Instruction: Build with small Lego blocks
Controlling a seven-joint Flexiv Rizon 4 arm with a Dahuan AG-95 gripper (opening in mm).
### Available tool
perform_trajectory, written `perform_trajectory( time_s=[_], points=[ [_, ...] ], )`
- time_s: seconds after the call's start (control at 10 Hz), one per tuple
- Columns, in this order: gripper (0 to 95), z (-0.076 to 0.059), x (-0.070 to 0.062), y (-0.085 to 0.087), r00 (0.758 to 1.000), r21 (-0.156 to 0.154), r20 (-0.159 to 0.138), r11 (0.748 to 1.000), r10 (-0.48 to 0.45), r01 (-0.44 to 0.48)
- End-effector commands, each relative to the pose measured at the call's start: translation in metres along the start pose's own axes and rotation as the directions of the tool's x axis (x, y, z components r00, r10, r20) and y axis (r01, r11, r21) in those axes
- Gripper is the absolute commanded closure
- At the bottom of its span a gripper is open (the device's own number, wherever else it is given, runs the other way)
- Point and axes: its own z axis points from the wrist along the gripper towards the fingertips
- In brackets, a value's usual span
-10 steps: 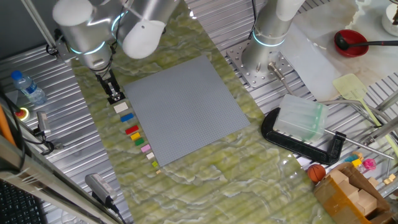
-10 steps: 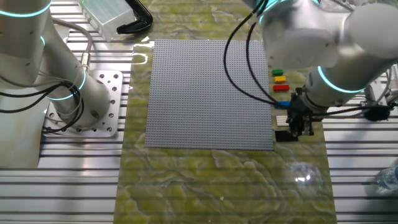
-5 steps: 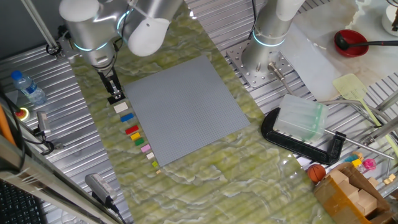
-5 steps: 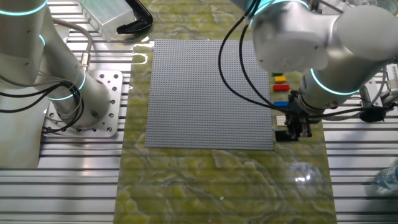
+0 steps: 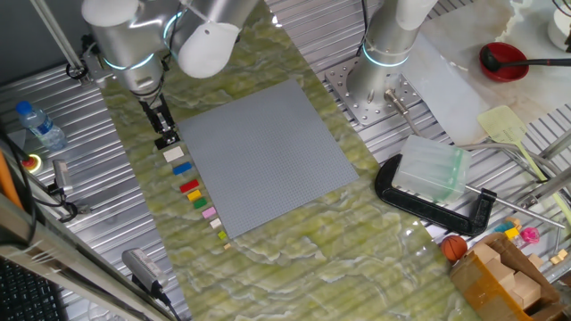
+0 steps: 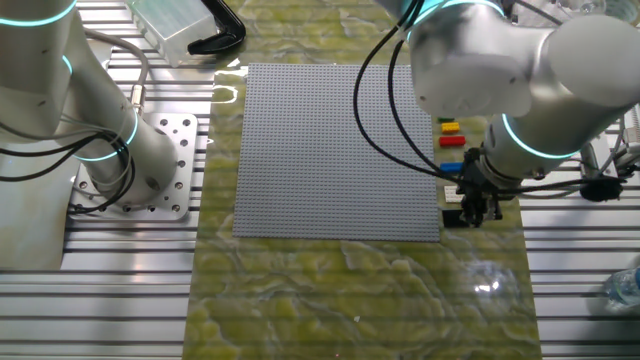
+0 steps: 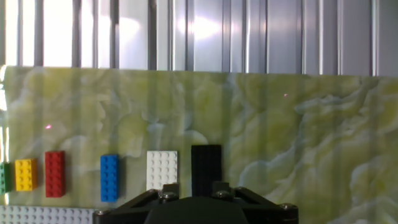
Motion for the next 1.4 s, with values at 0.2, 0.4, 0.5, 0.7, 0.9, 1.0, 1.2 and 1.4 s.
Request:
perform_trajectory(
  time_s=[0.2, 0.4, 0.5, 0.7, 0.9, 1.0, 1.2, 1.4],
  points=[
    [57.0, 0.006, 0.002, -0.003, 1.000, 0.013, 0.005, 1.000, 0.009, -0.009],
    [57.0, 0.021, -0.002, -0.008, 1.000, 0.013, 0.025, 1.000, 0.004, -0.005],
    [57.0, 0.026, -0.003, -0.009, 0.999, 0.012, 0.037, 1.000, 0.002, -0.002],
    [57.0, 0.027, -0.003, -0.009, 0.999, 0.013, 0.042, 1.000, -0.005, 0.004],
    [57.0, 0.029, -0.003, -0.009, 0.999, 0.014, 0.042, 1.000, -0.004, 0.003],
    [57.0, 0.031, -0.004, -0.010, 0.999, 0.016, 0.041, 1.000, 0.003, -0.004],
    [57.0, 0.032, -0.004, -0.010, 0.999, 0.020, 0.040, 1.000, 0.013, -0.013],
    [57.0, 0.034, -0.004, -0.011, 0.999, 0.020, 0.039, 1.000, 0.017, -0.017]
  ],
)
